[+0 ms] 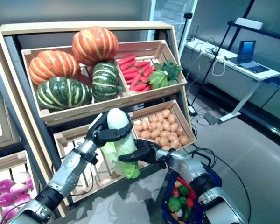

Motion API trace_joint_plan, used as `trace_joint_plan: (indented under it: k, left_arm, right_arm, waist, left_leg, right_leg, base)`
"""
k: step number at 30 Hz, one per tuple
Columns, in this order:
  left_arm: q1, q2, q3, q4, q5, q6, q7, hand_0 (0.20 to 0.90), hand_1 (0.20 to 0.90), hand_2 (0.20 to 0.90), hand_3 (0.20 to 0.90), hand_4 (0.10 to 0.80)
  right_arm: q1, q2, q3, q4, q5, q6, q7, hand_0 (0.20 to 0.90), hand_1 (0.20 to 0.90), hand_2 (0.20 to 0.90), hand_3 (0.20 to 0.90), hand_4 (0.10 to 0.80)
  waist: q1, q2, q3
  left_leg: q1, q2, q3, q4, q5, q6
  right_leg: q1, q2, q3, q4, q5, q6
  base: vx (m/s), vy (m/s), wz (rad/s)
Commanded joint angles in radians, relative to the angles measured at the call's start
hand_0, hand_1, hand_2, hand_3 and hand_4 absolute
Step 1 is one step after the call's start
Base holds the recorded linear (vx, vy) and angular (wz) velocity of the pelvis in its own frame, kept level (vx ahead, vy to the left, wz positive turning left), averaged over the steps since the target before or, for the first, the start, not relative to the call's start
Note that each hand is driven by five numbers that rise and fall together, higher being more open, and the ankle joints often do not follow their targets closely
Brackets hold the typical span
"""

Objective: Put vegetables into the basket

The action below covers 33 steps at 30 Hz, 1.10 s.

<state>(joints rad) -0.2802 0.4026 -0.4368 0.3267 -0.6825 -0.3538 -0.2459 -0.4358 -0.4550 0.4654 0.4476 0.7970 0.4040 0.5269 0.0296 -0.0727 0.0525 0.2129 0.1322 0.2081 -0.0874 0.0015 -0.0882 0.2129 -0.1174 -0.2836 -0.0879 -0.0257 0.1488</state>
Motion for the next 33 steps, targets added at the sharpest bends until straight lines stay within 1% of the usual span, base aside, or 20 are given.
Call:
trace_joint_plan:
  k: [1,11,15,16,17,18,19,22,25,30,32,33]
  left_arm:
    - [-0.125,-0.107,-0.075,-0.103,-0.083,-0.093,-0.045,0.3,0.3,0.3,0.3,0.4]
    - [-0.123,-0.087,-0.076,-0.116,-0.113,-0.078,-0.059,0.3,0.3,0.3,0.3,0.4]
    - [-0.124,-0.084,-0.073,-0.127,-0.115,-0.047,-0.074,0.3,0.3,0.3,0.3,0.4]
    - [-0.121,-0.081,-0.071,-0.127,-0.115,-0.035,-0.08,0.319,0.319,0.319,0.319,0.413]
    - [-0.119,-0.078,-0.07,-0.124,-0.117,-0.024,-0.078,0.578,0.578,0.578,0.578,0.585]
    - [-0.116,-0.075,-0.069,-0.123,-0.116,-0.019,-0.076,0.785,0.785,0.785,0.785,0.723]
    - [-0.111,-0.07,-0.063,-0.122,-0.109,-0.012,-0.083,0.9,0.9,0.9,0.9,0.8]
    - [-0.097,-0.04,-0.036,-0.117,-0.062,0.001,-0.089,0.9,0.9,0.9,0.9,0.8]
    - [-0.079,0.012,0.008,-0.112,-0.022,-0.005,-0.076,0.9,0.9,0.9,0.9,0.8]
    - [-0.06,0.125,0.099,-0.082,0.059,-0.024,-0.047,0.9,0.9,0.9,0.9,0.8]
    - [-0.054,0.153,0.131,-0.053,0.089,-0.031,-0.026,0.9,0.9,0.9,0.9,0.8]
    - [-0.054,0.155,0.134,-0.05,0.092,-0.031,-0.028,0.9,0.9,0.9,0.9,0.8]
  right_arm:
    - [-0.179,0.108,0.005,0.055,0.142,-0.097,0.025,0.3,0.3,0.3,0.3,0.4]
    - [-0.172,0.084,-0.02,0.079,0.12,-0.122,0.007,0.3,0.3,0.3,0.3,0.4]
    - [-0.166,0.073,-0.03,0.085,0.119,-0.128,0.002,0.3,0.3,0.3,0.3,0.4]
    - [-0.163,0.066,-0.035,0.087,0.118,-0.127,0.006,0.3,0.3,0.3,0.3,0.4]
    - [-0.16,0.06,-0.038,0.091,0.113,-0.128,0.007,0.3,0.3,0.3,0.3,0.4]
    - [-0.156,0.057,-0.04,0.091,0.111,-0.131,0.003,0.3,0.3,0.3,0.3,0.4]
    - [-0.149,0.049,-0.044,0.09,0.118,-0.135,-0.004,0.3,0.3,0.3,0.3,0.4]
    - [-0.112,0.016,-0.075,0.09,0.113,-0.153,-0.01,0.3,0.3,0.3,0.3,0.4]
    - [-0.042,-0.021,-0.111,0.077,0.125,-0.172,-0.012,0.3,0.3,0.3,0.3,0.4]
    - [0.08,-0.084,-0.199,0.084,0.121,-0.224,-0.023,0.3,0.3,0.3,0.3,0.4]
    - [0.111,-0.11,-0.236,0.118,0.115,-0.232,-0.015,0.3,0.3,0.3,0.3,0.4]
    - [0.112,-0.112,-0.24,0.122,0.115,-0.234,-0.014,0.3,0.3,0.3,0.3,0.4]
  waist:
    - [0.013,0.014,-0.068]
    - [0.006,0.02,-0.067]
    - [0.001,0.021,-0.065]
    - [0.0,0.022,-0.065]
    - [-0.002,0.023,-0.065]
    - [-0.003,0.023,-0.066]
    - [-0.005,0.024,-0.066]
    - [-0.012,0.028,-0.066]
    - [-0.02,0.032,-0.062]
    - [-0.037,0.039,-0.046]
    - [-0.043,0.04,-0.043]
    - [-0.043,0.04,-0.044]
  left_leg:
    - [-0.026,-0.056,-0.012,0.0,-0.101,0.078]
    - [-0.03,-0.055,-0.008,0.0,-0.1,0.081]
    - [-0.028,-0.055,-0.003,0.0,-0.101,0.081]
    - [-0.027,-0.055,-0.001,0.0,-0.101,0.081]
    - [-0.026,-0.055,0.0,0.0,-0.101,0.082]
    - [-0.026,-0.055,0.002,0.0,-0.101,0.082]
    - [-0.025,-0.055,0.005,0.0,-0.101,0.082]
    - [-0.025,-0.053,0.016,0.0,-0.1,0.083]
    - [-0.024,-0.051,0.026,0.0,-0.098,0.084]
    - [-0.029,-0.048,0.044,0.0,-0.093,0.083]
    - [-0.03,-0.047,0.051,0.0,-0.092,0.082]
    - [-0.031,-0.047,0.052,0.0,-0.092,0.082]
  right_leg:
    - [-0.029,0.026,0.0,0.001,-0.03,-0.081]
    - [-0.038,0.026,0.009,0.001,-0.025,-0.08]
    - [-0.039,0.027,0.014,0.001,-0.024,-0.08]
    - [-0.039,0.027,0.016,0.001,-0.024,-0.08]
    - [-0.039,0.028,0.019,0.001,-0.023,-0.08]
    - [-0.039,0.028,0.021,0.001,-0.023,-0.079]
    - [-0.04,0.028,0.022,0.001,-0.023,-0.079]
    - [-0.044,0.03,0.031,0.001,-0.019,-0.078]
    - [-0.048,0.031,0.039,0.001,-0.015,-0.077]
    - [-0.061,0.035,0.054,0.001,-0.006,-0.076]
    - [-0.065,0.036,0.061,0.001,-0.004,-0.076]
    - [-0.067,0.036,0.062,0.001,-0.003,-0.076]
  base:
    - [0.01,0.003,0.06]
    - [0.001,0.0,0.0]
    - [0.0,0.0,0.0]
    - [0.0,0.0,0.0]
    - [0.0,0.0,0.0]
    - [0.0,0.0,0.0]
    - [0.0,0.0,0.0]
    - [-0.022,0.004,-0.05]
    - [-0.022,-0.001,-0.14]
    - [-0.041,-0.009,-0.11]
    - [-0.021,-0.007,-0.14]
    - [-0.008,-0.008,-0.1]
